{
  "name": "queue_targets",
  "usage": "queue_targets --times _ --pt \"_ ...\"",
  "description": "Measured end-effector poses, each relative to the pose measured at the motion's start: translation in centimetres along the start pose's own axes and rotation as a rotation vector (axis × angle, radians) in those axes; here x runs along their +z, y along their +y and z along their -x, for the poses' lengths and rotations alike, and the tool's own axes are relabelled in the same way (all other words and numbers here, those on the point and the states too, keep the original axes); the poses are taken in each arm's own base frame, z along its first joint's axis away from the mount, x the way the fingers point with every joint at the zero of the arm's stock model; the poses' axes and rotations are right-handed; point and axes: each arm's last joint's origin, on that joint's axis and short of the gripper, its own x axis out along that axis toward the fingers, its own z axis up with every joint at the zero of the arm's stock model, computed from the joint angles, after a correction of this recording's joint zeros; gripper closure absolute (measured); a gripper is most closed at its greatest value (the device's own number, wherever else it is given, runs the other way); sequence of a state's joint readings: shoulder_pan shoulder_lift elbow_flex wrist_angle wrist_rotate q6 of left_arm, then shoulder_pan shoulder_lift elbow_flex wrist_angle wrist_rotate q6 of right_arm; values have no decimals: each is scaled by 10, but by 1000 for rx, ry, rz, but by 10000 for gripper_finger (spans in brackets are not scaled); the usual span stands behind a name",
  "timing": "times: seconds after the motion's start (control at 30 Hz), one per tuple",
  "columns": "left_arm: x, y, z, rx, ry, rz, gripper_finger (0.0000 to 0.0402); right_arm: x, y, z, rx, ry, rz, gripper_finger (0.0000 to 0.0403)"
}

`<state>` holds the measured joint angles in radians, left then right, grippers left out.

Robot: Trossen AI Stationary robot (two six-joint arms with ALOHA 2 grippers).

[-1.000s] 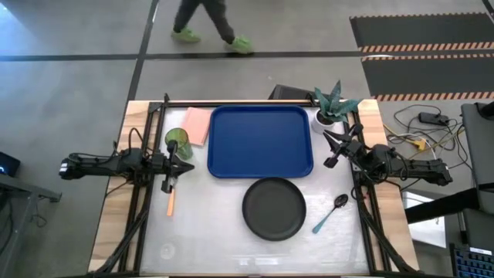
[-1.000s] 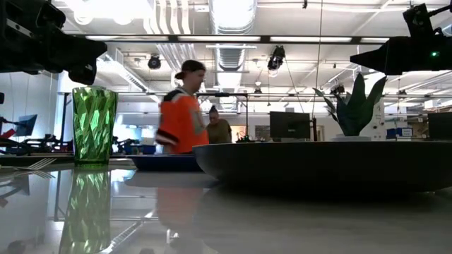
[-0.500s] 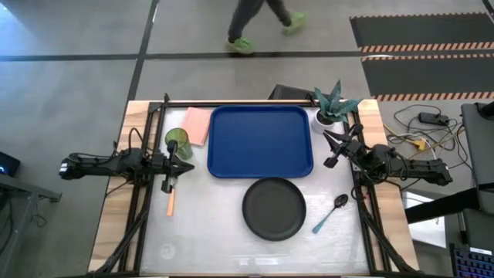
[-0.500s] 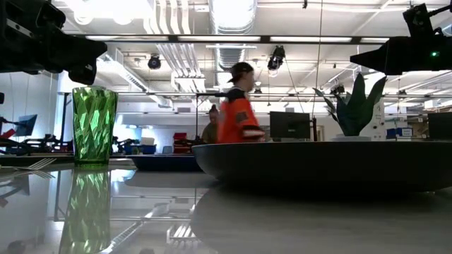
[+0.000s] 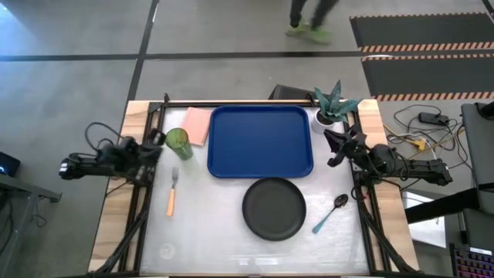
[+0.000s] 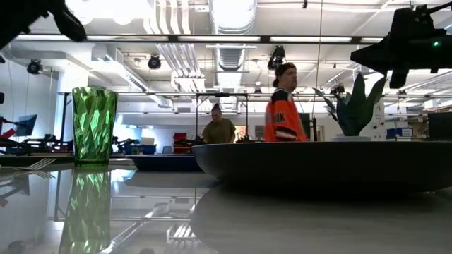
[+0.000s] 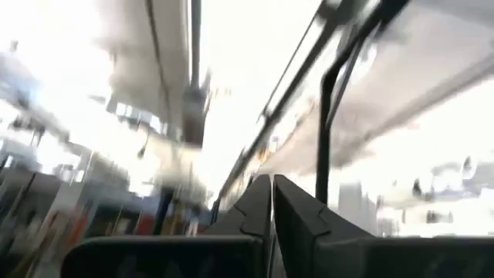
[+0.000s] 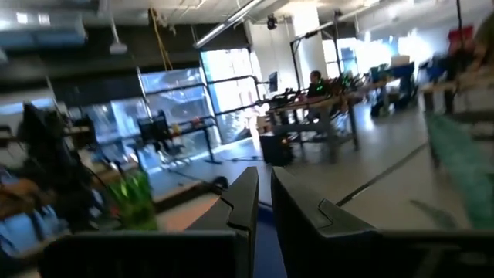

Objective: Pick and place plate/cup/fork/spoon on tray
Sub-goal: Put the black plate to the top left of the blue serving tray

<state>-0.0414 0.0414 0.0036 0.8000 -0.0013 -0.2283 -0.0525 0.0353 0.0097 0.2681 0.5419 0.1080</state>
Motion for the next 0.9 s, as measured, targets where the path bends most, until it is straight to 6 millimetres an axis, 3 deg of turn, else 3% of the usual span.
queue_targets --times 0.2,0.33,0.47,0.6,0.8,0.9 --pt "6 -1 0 -17 -60 18 402 6 0 0 -25 -59 -84 374" --pt "4 -2 0 -43 -39 169 402 6 0 0 -14 -58 -108 374" --pt "0 -1 -2 -52 0 176 402 12 6 0 192 -72 -265 374" --pt "-8 0 -5 -43 60 170 402 23 16 -2 357 -62 -273 374" --pt "-21 2 -17 -13 162 164 402 46 35 -19 400 4 -209 374" --pt "-20 2 -26 -13 172 111 402 48 51 -39 393 99 -137 374"
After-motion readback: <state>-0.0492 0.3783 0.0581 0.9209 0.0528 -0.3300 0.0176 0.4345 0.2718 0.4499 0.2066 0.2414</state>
